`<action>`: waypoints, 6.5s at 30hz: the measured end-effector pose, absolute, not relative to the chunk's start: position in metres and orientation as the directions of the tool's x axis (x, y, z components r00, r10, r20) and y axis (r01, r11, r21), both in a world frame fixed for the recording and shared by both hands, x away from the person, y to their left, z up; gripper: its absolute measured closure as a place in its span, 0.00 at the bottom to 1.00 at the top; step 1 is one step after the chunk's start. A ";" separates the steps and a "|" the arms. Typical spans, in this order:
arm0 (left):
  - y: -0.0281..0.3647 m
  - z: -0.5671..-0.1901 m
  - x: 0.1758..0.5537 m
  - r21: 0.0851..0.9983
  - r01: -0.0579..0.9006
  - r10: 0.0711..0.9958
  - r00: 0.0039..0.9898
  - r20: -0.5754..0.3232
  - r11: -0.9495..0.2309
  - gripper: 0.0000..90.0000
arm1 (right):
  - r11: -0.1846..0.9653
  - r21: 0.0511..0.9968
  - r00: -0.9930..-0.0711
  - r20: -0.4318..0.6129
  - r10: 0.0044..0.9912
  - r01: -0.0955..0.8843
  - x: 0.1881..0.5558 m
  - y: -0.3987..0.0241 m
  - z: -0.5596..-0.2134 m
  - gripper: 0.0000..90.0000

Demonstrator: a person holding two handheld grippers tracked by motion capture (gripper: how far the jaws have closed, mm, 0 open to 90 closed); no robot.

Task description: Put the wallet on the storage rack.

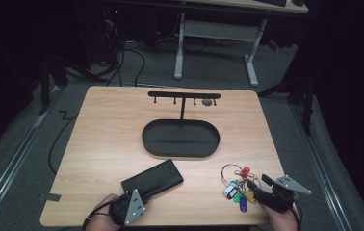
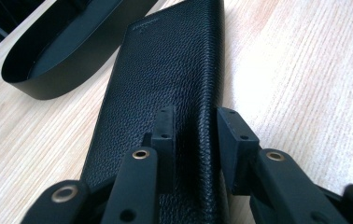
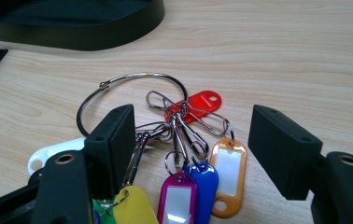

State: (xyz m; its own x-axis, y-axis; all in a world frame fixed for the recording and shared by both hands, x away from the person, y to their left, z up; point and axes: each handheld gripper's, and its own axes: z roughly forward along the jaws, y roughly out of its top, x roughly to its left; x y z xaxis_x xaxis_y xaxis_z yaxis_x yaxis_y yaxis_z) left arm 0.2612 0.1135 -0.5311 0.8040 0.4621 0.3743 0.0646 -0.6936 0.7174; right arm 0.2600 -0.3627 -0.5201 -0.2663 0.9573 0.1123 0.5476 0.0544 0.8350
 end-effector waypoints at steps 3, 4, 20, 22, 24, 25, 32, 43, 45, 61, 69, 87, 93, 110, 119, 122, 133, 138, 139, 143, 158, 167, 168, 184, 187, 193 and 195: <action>0.113 -0.530 0.260 0.718 0.065 0.467 0.799 0.378 -0.693 0.80 | 0.048 0.834 -0.263 0.119 0.957 0.550 0.259 -0.362 -0.520 0.36; 0.113 -0.530 0.259 0.719 0.063 0.466 0.800 0.379 -0.692 0.81 | 0.049 0.835 -0.264 0.117 0.957 0.548 0.259 -0.361 -0.520 0.36; 0.121 -0.521 0.264 0.793 0.104 0.532 0.792 0.299 -0.601 0.87 | 0.029 0.843 -0.255 0.130 0.958 0.538 0.256 -0.363 -0.518 0.37; 0.124 -0.519 0.265 0.810 0.115 0.543 0.794 0.273 -0.575 0.88 | 0.033 0.843 -0.257 0.127 0.958 0.538 0.256 -0.363 -0.518 0.37; 0.127 -0.518 0.267 0.823 0.119 0.549 0.796 0.256 -0.556 0.88 | 0.030 0.841 -0.259 0.132 0.957 0.541 0.257 -0.361 -0.518 0.37; 0.128 -0.517 0.268 0.826 0.121 0.553 0.794 0.253 -0.551 0.88 | 0.034 0.839 -0.261 0.130 0.957 0.542 0.258 -0.360 -0.518 0.37; 0.135 -0.512 0.273 0.856 0.146 0.575 0.793 0.199 -0.497 0.89 | 0.056 0.838 -0.279 0.117 0.953 0.543 0.259 -0.356 -0.519 0.37; 0.147 -0.503 0.272 0.899 0.206 0.598 0.798 0.073 -0.385 0.90 | 0.047 0.842 -0.274 0.121 0.954 0.537 0.257 -0.358 -0.517 0.37; 0.149 -0.502 0.272 0.902 0.213 0.596 0.801 0.059 -0.376 0.90 | 0.047 0.842 -0.274 0.121 0.954 0.537 0.257 -0.358 -0.517 0.37; 0.143 -0.495 0.263 0.913 0.228 0.559 0.829 0.000 -0.337 0.90 | 0.041 0.843 -0.265 0.122 0.956 0.536 0.256 -0.360 -0.516 0.38; 0.149 -0.491 0.265 0.923 0.247 0.560 0.827 -0.042 -0.295 0.91 | 0.045 0.843 -0.267 0.119 0.956 0.537 0.257 -0.360 -0.516 0.38; 0.160 -0.486 0.270 0.935 0.287 0.577 0.808 -0.119 -0.208 0.91 | 0.049 0.839 -0.268 0.117 0.956 0.541 0.258 -0.359 -0.516 0.38; 0.168 -0.488 0.278 0.933 0.319 0.604 0.781 -0.159 -0.167 0.91 | 0.054 0.834 -0.267 0.115 0.957 0.550 0.259 -0.359 -0.518 0.38; 0.183 -0.493 0.289 0.939 0.306 0.645 0.752 -0.138 -0.156 0.88 | 0.071 0.829 -0.277 0.103 0.955 0.555 0.260 -0.358 -0.519 0.38; 0.185 -0.493 0.286 0.937 0.304 0.633 0.763 -0.131 -0.174 0.78 | 0.069 0.824 -0.276 0.109 0.955 0.562 0.260 -0.358 -0.519 0.38; 0.183 -0.495 0.285 0.931 0.301 0.628 0.770 -0.111 -0.205 0.75 | 0.071 0.823 -0.279 0.108 0.954 0.563 0.261 -0.359 -0.520 0.38; 0.174 -0.497 0.283 0.897 0.270 0.629 0.777 0.013 -0.352 0.71 | 0.070 0.824 -0.278 0.109 0.954 0.562 0.260 -0.359 -0.519 0.38; 0.173 -0.496 0.281 0.883 0.290 0.639 0.769 0.014 -0.368 0.72 | 0.072 0.825 -0.281 0.108 0.954 0.560 0.260 -0.360 -0.518 0.38; 0.172 -0.496 0.280 0.881 0.291 0.640 0.768 0.017 -0.373 0.72 | 0.072 0.825 -0.282 0.108 0.953 0.560 0.260 -0.360 -0.518 0.38; 0.170 -0.493 0.281 0.851 0.330 0.637 0.771 0.008 -0.409 0.72 | 0.072 0.825 -0.282 0.109 0.953 0.561 0.260 -0.360 -0.519 0.38; 0.151 -0.473 0.289 0.733 0.375 0.609 0.790 0.067 -0.568 0.74 | 0.064 0.822 -0.287 0.123 0.950 0.566 0.260 -0.359 -0.520 0.38; 0.140 -0.461 0.299 0.668 0.412 0.590 0.806 0.051 -0.620 0.71 | 0.061 0.822 -0.304 0.140 0.942 0.567 0.262 -0.359 -0.521 0.38; 0.139 -0.461 0.300 0.658 0.413 0.586 0.808 0.054 -0.630 0.71 | 0.061 0.822 -0.305 0.141 0.942 0.566 0.262 -0.359 -0.520 0.38; 0.132 -0.461 0.300 0.628 0.370 0.558 0.820 0.125 -0.684 0.81 | 0.052 0.825 -0.303 0.147 0.942 0.563 0.261 -0.361 -0.519 0.38; 0.134 -0.461 0.300 0.640 0.367 0.571 0.809 0.138 -0.675 0.82 | 0.051 0.825 -0.302 0.148 0.942 0.562 0.261 -0.361 -0.519 0.38; 0.135 -0.452 0.300 0.657 0.303 0.535 0.825 0.181 -0.690 0.82 | 0.052 0.824 -0.302 0.148 0.942 0.564 0.261 -0.362 -0.519 0.38; 0.133 -0.449 0.300 0.658 0.274 0.520 0.828 0.209 -0.701 0.82 | 0.053 0.824 -0.303 0.147 0.942 0.564 0.261 -0.362 -0.519 0.38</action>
State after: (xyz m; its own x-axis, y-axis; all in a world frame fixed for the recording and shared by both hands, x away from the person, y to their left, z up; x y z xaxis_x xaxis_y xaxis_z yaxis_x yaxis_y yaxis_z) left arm 0.3002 0.1330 -0.4490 0.8281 0.5201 0.2090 0.2744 -0.7013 0.6579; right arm 0.2611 -0.3618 -0.5194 -0.3032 0.9415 0.1469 0.5636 0.0528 0.8244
